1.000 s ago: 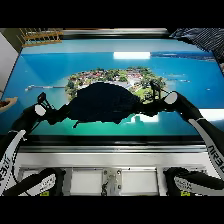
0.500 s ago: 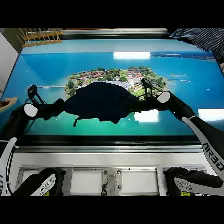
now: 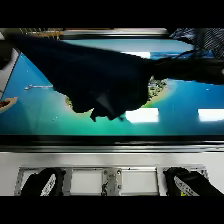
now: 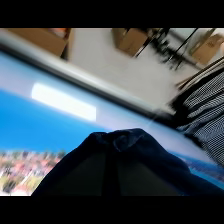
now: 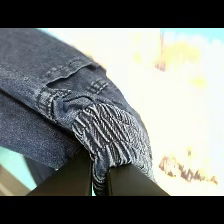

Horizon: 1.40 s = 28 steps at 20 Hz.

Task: Fold the clothes and pants, and hang the long-sleeved shirts on hangers.

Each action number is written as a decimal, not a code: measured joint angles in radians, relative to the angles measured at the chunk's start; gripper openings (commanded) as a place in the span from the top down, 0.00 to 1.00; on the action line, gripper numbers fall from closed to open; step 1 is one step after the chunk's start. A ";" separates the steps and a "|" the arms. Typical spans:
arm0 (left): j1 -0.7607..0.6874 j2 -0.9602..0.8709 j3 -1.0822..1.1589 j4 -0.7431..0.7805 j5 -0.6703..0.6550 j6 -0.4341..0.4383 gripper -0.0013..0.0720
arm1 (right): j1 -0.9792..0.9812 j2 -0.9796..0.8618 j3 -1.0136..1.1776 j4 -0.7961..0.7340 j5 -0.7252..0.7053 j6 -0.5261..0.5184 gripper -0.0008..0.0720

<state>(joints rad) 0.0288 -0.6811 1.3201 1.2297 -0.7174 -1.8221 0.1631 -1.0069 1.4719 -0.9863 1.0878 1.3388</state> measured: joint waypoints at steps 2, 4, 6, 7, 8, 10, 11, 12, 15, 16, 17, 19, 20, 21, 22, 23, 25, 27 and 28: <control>-0.041 0.065 0.072 0.004 0.005 0.007 0.96 | -0.003 0.093 0.034 -0.010 0.019 0.050 0.93; -0.079 0.118 0.117 0.006 0.012 0.013 0.96 | -0.005 0.170 0.050 -0.017 0.043 0.101 0.93; -0.113 0.154 0.148 0.007 0.014 0.014 0.96 | -0.005 0.232 0.058 -0.025 0.074 0.168 0.93; -0.128 0.164 0.161 0.007 0.019 0.015 0.96 | -0.005 0.253 0.061 -0.029 0.088 0.203 0.93; -0.143 0.167 0.175 0.007 0.024 0.016 0.96 | -0.005 0.272 0.063 -0.030 0.107 0.246 0.93; -0.165 0.145 0.208 0.007 0.035 0.018 0.96 | -0.005 0.292 0.063 -0.033 0.146 0.344 0.93; -0.172 0.117 0.224 0.007 0.039 0.018 0.96 | -0.005 0.292 0.059 -0.035 0.166 0.393 0.93; -0.176 0.082 0.238 0.007 0.040 0.018 0.96 | -0.005 0.286 0.051 -0.037 0.190 0.441 0.93; -0.184 -0.090 0.263 0.008 0.040 0.019 0.96 | -0.005 0.216 0.008 -0.074 0.256 0.534 0.93; -0.185 -0.164 0.267 0.007 0.041 0.018 0.96 | -0.005 0.175 -0.011 -0.099 0.270 0.549 0.93; -0.188 -0.251 0.270 0.005 0.043 0.013 0.96 | -0.005 0.131 -0.026 -0.130 0.274 0.556 0.93; -0.203 -0.435 0.294 -0.014 0.062 -0.002 0.96 | -0.007 0.012 -0.047 -0.219 0.254 0.558 0.93; -0.212 -0.528 0.320 -0.021 0.065 -0.006 0.96 | -0.010 -0.046 -0.052 -0.262 0.226 0.552 0.92; -0.224 -0.629 0.360 -0.024 0.070 -0.009 0.95 | -0.017 -0.102 -0.057 -0.298 0.179 0.544 0.91; -0.234 -0.716 0.405 -0.027 0.069 -0.009 0.61 | -0.030 -0.161 -0.060 -0.326 0.118 0.537 0.86; -0.241 -0.796 0.457 -0.031 0.063 -0.010 0.16 | -0.045 -0.206 -0.061 -0.347 0.068 0.533 0.54; -0.244 -0.928 0.565 -0.039 0.013 -0.013 0.06 | -0.093 -0.283 -0.063 -0.366 -0.042 0.521 0.06; -0.222 -1.001 0.636 -0.045 -0.076 -0.012 0.06 | -0.151 -0.317 -0.063 -0.374 -0.095 0.490 0.06; -0.204 -1.015 0.648 -0.044 -0.121 -0.009 0.06 | -0.182 -0.320 -0.064 -0.382 -0.103 0.463 0.06</control>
<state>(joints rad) -0.1753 -1.6966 1.9682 1.1854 -0.8387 -1.8309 -0.0185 -1.3266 1.4078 -1.3682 0.9844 1.8015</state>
